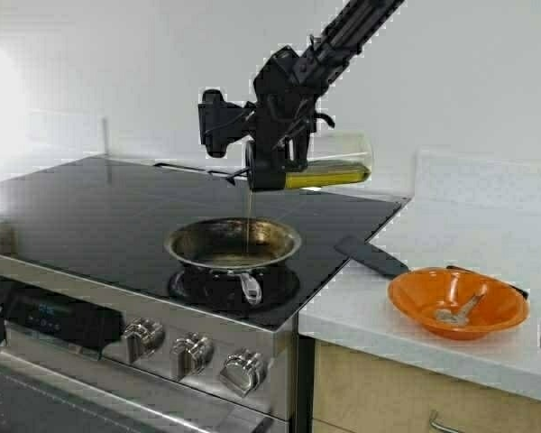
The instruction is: Add oil to the pan and cook the shrimp and serve it
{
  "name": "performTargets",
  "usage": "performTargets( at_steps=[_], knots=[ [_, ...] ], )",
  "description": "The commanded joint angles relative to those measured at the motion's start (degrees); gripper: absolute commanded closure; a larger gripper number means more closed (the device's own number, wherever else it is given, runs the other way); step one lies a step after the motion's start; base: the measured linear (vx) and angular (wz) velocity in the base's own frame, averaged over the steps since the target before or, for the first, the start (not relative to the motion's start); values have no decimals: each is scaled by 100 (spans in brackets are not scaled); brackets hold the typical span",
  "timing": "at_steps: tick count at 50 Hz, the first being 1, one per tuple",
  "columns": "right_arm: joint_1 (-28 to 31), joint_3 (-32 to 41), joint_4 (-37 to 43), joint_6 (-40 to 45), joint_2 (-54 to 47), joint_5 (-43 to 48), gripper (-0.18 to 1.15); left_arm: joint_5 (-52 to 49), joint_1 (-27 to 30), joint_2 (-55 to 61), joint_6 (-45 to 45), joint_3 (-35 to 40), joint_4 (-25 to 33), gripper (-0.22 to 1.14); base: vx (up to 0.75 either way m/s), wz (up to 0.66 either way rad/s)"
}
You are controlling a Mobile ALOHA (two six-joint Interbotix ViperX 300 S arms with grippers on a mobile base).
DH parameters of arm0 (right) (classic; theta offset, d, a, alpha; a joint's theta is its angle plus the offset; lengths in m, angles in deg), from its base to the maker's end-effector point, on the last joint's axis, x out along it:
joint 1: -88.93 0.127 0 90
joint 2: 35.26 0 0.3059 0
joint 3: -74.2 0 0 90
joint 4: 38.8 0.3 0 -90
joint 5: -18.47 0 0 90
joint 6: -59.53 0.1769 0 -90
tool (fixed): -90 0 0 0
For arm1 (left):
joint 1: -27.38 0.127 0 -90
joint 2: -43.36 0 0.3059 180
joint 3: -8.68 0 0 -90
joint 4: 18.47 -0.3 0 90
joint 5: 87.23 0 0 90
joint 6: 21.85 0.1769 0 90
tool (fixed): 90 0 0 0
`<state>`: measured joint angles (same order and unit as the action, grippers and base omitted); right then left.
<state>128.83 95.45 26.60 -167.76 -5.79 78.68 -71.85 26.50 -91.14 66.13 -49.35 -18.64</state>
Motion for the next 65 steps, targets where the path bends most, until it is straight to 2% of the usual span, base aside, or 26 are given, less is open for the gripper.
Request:
performTargets(
  at_steps=[1, 8, 13, 23, 33, 37, 44, 52, 59, 65],
  knots=[
    [0, 316, 519, 396, 290, 193, 90, 26, 9, 26, -9, 53, 9, 89, 0, 0],
    [0, 439, 1819, 1591, 501, 193, 90, 26, 9, 35, -9, 53, 9, 89, 0, 0],
    [9, 360, 2347, 2654, 729, -123, 90, 26, 9, 35, -9, 44, 9, 89, 0, 0],
    [-62, -334, 2470, 4447, 1345, -396, 90, 18, 9, 18, -26, 35, 9, 89, 0, 0],
    [-396, -1248, 2232, 6548, 1986, -1397, 90, 18, 9, 18, -44, 44, 9, 89, 0, 0],
    [-527, -1485, 2188, 7058, 2180, -1749, 90, 18, 9, 18, -44, 44, 9, 89, 0, 0],
    [-659, -1811, 1969, 7567, 2347, -2180, 90, 18, 9, 9, -44, 44, 9, 89, 0, 0],
    [-668, -2118, 1529, 7726, 2558, -2215, 90, 18, 9, 0, -44, 35, 9, 89, 0, 0],
    [-765, -2531, 1336, 7699, 3120, -2268, 90, 18, 9, 9, -44, 26, 0, 89, 0, 0],
    [-1046, -3173, 1099, 7664, 3867, -2602, 90, 18, 9, 9, -53, 35, 9, 89, 0, 0]
  ],
)
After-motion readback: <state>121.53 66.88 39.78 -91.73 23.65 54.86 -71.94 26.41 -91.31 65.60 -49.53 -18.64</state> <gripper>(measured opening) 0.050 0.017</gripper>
